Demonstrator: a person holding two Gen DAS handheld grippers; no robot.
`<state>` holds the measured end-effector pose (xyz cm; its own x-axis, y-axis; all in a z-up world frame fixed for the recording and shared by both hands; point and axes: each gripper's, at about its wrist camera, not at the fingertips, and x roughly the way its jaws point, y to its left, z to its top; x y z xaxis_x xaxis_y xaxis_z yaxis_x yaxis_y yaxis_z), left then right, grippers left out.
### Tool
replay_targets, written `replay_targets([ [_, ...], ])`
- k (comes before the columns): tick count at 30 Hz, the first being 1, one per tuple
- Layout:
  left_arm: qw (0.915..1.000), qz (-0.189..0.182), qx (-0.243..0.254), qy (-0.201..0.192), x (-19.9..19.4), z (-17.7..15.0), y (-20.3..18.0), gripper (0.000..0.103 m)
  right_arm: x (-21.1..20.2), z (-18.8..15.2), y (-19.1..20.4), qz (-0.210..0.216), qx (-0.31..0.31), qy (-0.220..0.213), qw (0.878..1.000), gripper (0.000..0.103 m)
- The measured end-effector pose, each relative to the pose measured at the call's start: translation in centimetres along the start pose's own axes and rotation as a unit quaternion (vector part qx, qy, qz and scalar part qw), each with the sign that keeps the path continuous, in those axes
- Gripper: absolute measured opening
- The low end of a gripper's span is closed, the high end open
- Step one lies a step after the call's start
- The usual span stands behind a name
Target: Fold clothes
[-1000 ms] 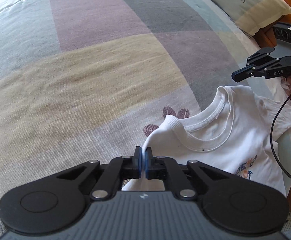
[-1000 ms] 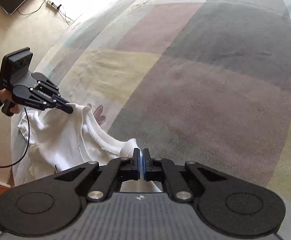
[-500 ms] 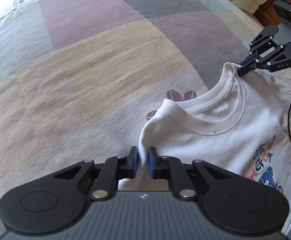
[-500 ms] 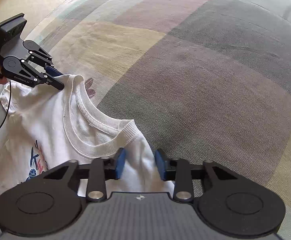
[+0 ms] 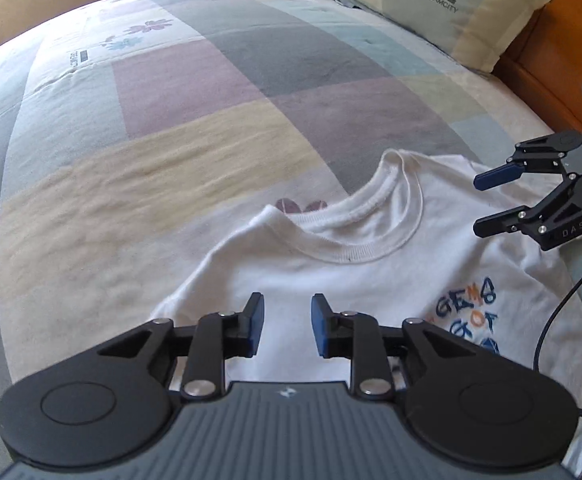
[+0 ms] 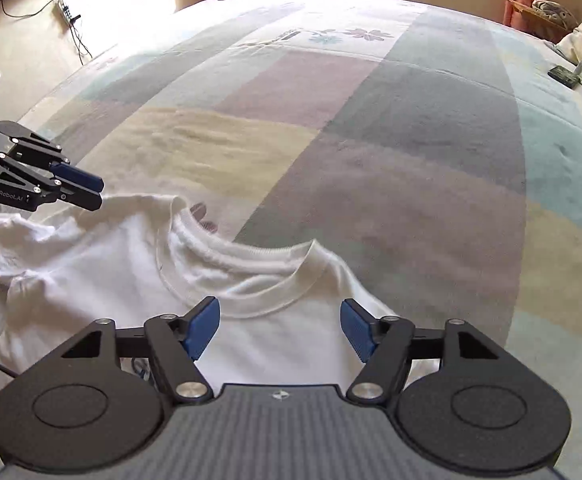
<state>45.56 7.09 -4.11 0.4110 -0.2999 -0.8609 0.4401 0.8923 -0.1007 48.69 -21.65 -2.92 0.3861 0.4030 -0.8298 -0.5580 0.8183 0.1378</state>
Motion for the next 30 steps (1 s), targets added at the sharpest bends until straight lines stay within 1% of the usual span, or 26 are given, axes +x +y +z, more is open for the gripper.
replay_targets([
  [2,0.9998,0.013,0.001,0.012,1.1,-2.2,-1.4,0.026,0.0,-2.6,2.2,-0.032,-0.001,0.015,0.999,0.073],
  [3,0.9996,0.025,-0.004,0.012,1.7,-3.1,-1.7,0.027,0.4,-3.8,3.0,-0.046,0.001,0.017,0.999,0.075],
  [4,0.9994,0.034,-0.009,0.001,2.0,-3.5,-1.8,0.029,1.0,-4.7,3.6,-0.062,0.001,0.016,0.998,0.076],
  [5,0.9990,0.039,-0.013,-0.014,2.1,-3.5,-1.6,0.030,1.5,-5.3,4.1,-0.075,0.002,0.011,0.997,0.078],
  [6,0.9986,0.045,-0.016,-0.024,2.3,-3.3,-1.4,0.032,2.0,-5.4,4.3,-0.082,0.010,-0.001,0.997,0.086],
  [7,0.9982,0.052,-0.017,-0.024,2.6,-2.5,-1.0,0.032,2.4,-5.4,4.5,-0.089,0.018,-0.013,0.996,0.090],
  [8,0.9978,0.060,-0.012,-0.026,2.9,-1.7,-0.6,0.033,2.9,-5.2,4.5,-0.095,0.023,-0.022,0.995,0.093],
  [9,0.9970,0.072,-0.004,-0.028,3.4,-0.9,-0.2,0.038,3.6,-4.3,4.2,-0.101,0.024,-0.023,0.994,0.095],
  [10,0.9963,0.082,0.003,-0.026,4.0,0.0,0.5,0.052,4.2,-3.5,3.9,-0.106,0.025,-0.025,0.994,0.097],
  [12,0.9957,0.089,-0.007,-0.026,4.9,1.5,2.0,0.067,5.4,-1.7,3.2,-0.117,0.027,-0.028,0.992,0.099],
  [14,0.9954,0.091,-0.019,-0.022,5.5,2.9,2.9,0.067,6.5,-0.1,2.4,-0.119,0.034,-0.024,0.992,0.103],
  [15,0.9946,0.099,-0.022,-0.023,5.4,3.3,2.9,0.064,6.8,0.6,2.1,-0.117,0.036,-0.022,0.992,0.103],
  [16,0.9942,0.101,-0.027,-0.027,4.9,3.5,2.8,0.059,7.0,1.2,1.8,-0.116,0.039,-0.020,0.992,0.103],
  [17,0.9937,0.103,-0.032,-0.031,4.4,3.7,2.6,0.059,6.8,1.5,1.8,-0.112,0.042,-0.016,0.993,0.103],
  [18,0.9935,0.101,-0.037,-0.037,3.8,3.7,2.5,0.060,6.5,1.6,1.9,-0.106,0.045,-0.013,0.993,0.103],
  [20,0.9946,0.075,-0.041,-0.058,2.0,2.9,1.7,0.062,4.6,0.7,2.8,-0.097,0.042,-0.024,0.994,0.103],
  [21,0.9953,0.062,-0.040,-0.062,1.5,2.5,1.0,0.063,3.6,-0.1,3.4,-0.088,0.039,-0.031,0.995,0.103],
  [23,0.9974,0.024,-0.037,-0.056,1.3,1.7,-0.2,0.063,1.9,-2.2,4.7,-0.069,0.041,-0.034,0.996,0.103],
  [25,0.9983,-0.010,-0.037,-0.044,1.9,1.1,-1.1,0.065,0.9,-4.6,6.1,-0.052,0.048,-0.023,0.997,0.103],
  [26,0.9985,-0.020,-0.037,-0.036,2.6,0.9,-1.5,0.065,0.6,-5.8,6.8,-0.045,0.052,-0.016,0.998,0.103],
  [27,0.9988,-0.017,-0.036,-0.029,3.3,0.8,-1.7,0.065,0.6,-6.8,7.4,-0.042,0.056,-0.005,0.998,0.103],
  [28,0.9991,-0.007,-0.037,-0.020,4.3,0.8,-1.7,0.065,0.8,-7.7,7.9,-0.044,0.057,0.004,0.997,0.103],
  [29,0.9990,0.003,-0.040,-0.019,5.1,1.0,-1.5,0.064,0.9,-8.1,8.3,-0.053,0.051,0.002,0.997,0.103],
  [30,0.9986,0.011,-0.045,-0.027,5.4,1.3,-1.2,0.065,1.0,-8.5,8.8,-0.062,0.044,0.001,0.997,0.103],
])
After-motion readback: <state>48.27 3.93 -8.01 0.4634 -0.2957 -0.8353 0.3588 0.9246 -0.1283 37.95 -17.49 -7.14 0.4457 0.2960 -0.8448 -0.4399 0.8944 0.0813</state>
